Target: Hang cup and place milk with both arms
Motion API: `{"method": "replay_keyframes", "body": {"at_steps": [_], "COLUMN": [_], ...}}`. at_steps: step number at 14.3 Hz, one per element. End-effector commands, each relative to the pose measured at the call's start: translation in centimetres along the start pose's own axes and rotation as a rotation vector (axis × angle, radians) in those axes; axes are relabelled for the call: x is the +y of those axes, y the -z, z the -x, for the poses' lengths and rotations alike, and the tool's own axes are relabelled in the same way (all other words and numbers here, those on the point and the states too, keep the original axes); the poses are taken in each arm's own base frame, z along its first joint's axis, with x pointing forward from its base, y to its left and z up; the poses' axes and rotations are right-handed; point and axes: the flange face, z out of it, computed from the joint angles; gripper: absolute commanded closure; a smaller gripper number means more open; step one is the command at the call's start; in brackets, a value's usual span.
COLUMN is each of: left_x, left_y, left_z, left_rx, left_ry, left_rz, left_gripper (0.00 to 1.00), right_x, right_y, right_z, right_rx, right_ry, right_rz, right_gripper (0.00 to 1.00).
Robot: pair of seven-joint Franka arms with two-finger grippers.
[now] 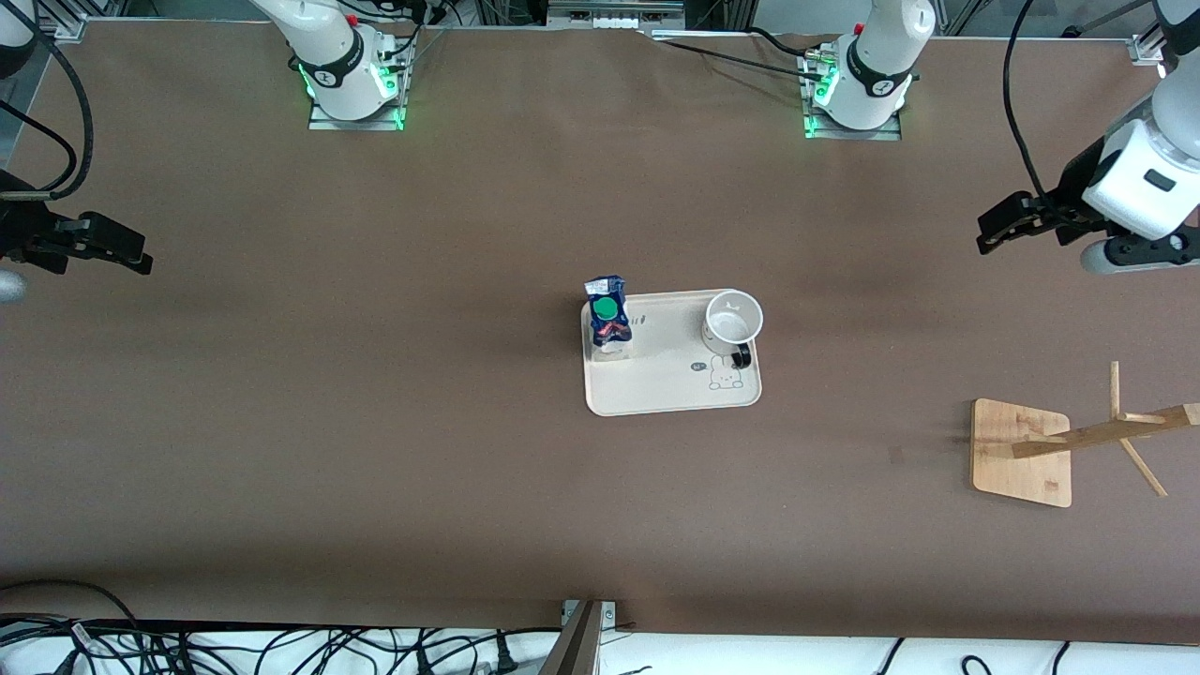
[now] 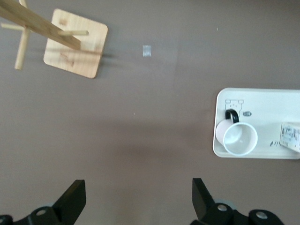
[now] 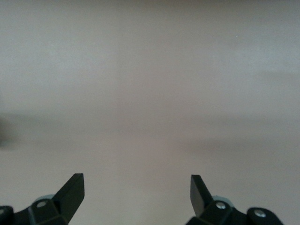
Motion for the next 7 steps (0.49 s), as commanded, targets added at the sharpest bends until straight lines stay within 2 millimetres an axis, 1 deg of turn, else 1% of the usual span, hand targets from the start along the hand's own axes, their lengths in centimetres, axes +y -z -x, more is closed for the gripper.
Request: {"method": "replay_keyframes", "body": {"at_steps": [1,2,3,4,5,6,7], "left_x": [3.5,4.4,4.8,5.9,8.1,9.3,10.6], "left_y": [-2.6,-6.2,-6.6,-7.3,-9.0,-10.3,-12.2], "left_z": [-0.8,-2.3,-2.2,-2.1,-2.2,-2.7,-3.2], "left_rx": [-0.079,-0.142,-0.152,-0.163,-0.191,-0.201,-0.215], "left_ry": [-0.082,-0.093,-0.111,-0.152,-0.169,-0.153,-0.103], "left_rz": [0.006,-0.001,0.005,0.014,0.054,0.122,0.188], "left_gripper": [0.00,0.00,0.00,0.00,0.00,0.00,0.00], "right_x": [-0.9,-1.9,-3.0,-4.5,-6.7,-8.7,-10.3], "right_y": [-1.5,-1.9,-3.0,-4.9,-5.8,-6.1,-7.2], "right_z": [-0.8,-1.3,-2.1,-3.3,-4.4,-5.1,-5.6], "right_rx": [-0.024,-0.018,-0.034,-0.044,-0.007,0.029,0.030], "right_ry": [-0.007,-0.010,-0.030,-0.026,-0.005,0.015,0.028], "right_rz": [-0.086,-0.204,-0.317,-0.370,-0.371,-0.370,-0.370], "right_gripper": [0.00,0.00,0.00,0.00,0.00,0.00,0.00]}}
